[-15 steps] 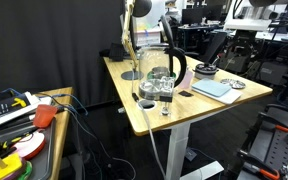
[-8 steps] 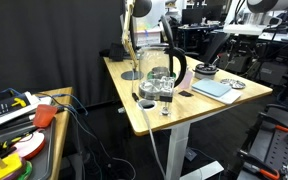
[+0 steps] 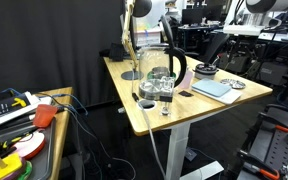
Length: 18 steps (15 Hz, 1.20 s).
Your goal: Take the silver lid from the table and place it on the silver pot
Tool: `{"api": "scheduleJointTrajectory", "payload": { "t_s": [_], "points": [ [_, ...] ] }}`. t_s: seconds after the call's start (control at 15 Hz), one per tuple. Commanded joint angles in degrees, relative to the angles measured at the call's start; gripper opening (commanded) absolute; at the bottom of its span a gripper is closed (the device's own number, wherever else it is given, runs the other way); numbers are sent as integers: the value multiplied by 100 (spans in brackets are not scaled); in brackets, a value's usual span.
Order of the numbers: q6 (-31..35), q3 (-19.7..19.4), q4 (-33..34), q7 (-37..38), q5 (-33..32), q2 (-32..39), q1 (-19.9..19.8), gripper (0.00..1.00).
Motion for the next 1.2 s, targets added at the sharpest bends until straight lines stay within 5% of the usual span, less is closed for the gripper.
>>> {"api": "scheduleJointTrajectory", "payload": {
  "t_s": [0.0,0.53,1.13],
  "points": [
    [-160,-236,282,344,557,332,127,100],
    [509,-711,434,1718,890,1115,142,100],
    [1011,-874,708,2177,1083,1816,369,100]
  ]
}}
